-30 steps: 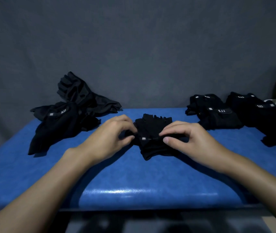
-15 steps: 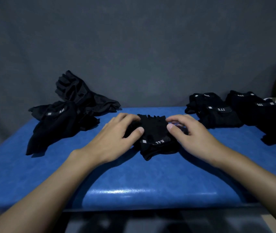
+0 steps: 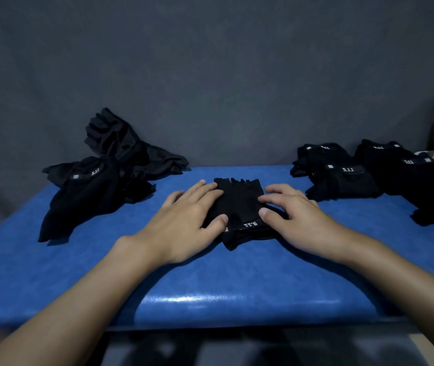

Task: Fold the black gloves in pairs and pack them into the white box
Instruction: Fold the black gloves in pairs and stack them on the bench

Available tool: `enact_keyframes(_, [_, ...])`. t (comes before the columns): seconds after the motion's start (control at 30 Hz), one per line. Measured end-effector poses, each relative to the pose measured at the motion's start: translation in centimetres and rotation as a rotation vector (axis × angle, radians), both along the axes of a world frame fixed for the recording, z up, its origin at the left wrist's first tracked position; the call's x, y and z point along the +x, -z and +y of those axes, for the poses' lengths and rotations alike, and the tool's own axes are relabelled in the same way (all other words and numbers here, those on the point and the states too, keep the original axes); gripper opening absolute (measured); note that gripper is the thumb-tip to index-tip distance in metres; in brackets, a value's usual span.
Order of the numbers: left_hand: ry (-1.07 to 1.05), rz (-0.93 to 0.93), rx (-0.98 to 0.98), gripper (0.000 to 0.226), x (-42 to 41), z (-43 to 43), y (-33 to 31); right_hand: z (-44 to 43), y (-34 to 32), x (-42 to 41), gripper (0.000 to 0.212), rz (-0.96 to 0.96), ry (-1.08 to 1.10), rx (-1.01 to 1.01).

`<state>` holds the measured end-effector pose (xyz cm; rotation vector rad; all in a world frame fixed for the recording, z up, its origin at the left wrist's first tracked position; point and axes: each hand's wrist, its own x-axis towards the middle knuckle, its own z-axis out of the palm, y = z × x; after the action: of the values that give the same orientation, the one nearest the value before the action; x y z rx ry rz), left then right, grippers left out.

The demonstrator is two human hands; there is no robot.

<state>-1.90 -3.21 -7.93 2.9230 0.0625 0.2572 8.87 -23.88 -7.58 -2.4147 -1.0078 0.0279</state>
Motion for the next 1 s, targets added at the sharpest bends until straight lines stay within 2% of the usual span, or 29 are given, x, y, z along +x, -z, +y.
enact_keyframes(0.07, [0.044, -0.042, -0.025, 0.071, 0.1, -0.1, -0.1, 0.2, -0.1, -0.1, 0.036, 0.023, -0.07, 0.105])
enact_keyframes(0.17, [0.073, -0.066, -0.063, 0.076, 0.3, -0.2, -0.2, 0.7, -0.4, -0.2, 0.031, 0.132, -0.141, 0.294])
enact_keyframes(0.23, [0.065, -0.037, -0.054, 0.08, 0.2, -0.2, -0.1, 0.9, -0.7, -0.3, 0.032, 0.168, -0.155, 0.307])
enact_keyframes(0.47, [0.047, 0.115, -0.007, 0.09, 0.0, -0.1, 0.0, 0.8, -0.1, 0.7, 0.05, 0.034, -0.207, -0.119])
enact_keyframes(0.63, [0.044, 0.149, 0.047, 0.093, 0.2, 0.0, 0.0, 0.8, -0.4, 1.2, 0.054, 0.05, -0.21, -0.236])
enact_keyframes(0.73, [0.038, 0.134, 0.045, 0.093, 0.1, -0.1, 0.2, 0.6, 0.2, 1.2, 0.051, 0.028, -0.203, -0.121])
enact_keyframes(0.87, [0.037, 0.126, 0.014, 0.094, 0.1, -0.1, 0.1, -0.5, -0.8, 0.6, 0.037, 0.051, -0.285, 0.286])
enact_keyframes(0.93, [0.044, 0.123, -0.02, 0.094, 0.1, -0.1, 0.0, -1.3, -1.6, 0.4, 0.025, 0.074, -0.348, 0.329])
enact_keyframes(1.0, [0.058, 0.1, -0.065, 0.091, -0.1, -0.2, -0.2, -2.0, -1.9, 0.5, 0.016, 0.109, -0.378, 0.285])
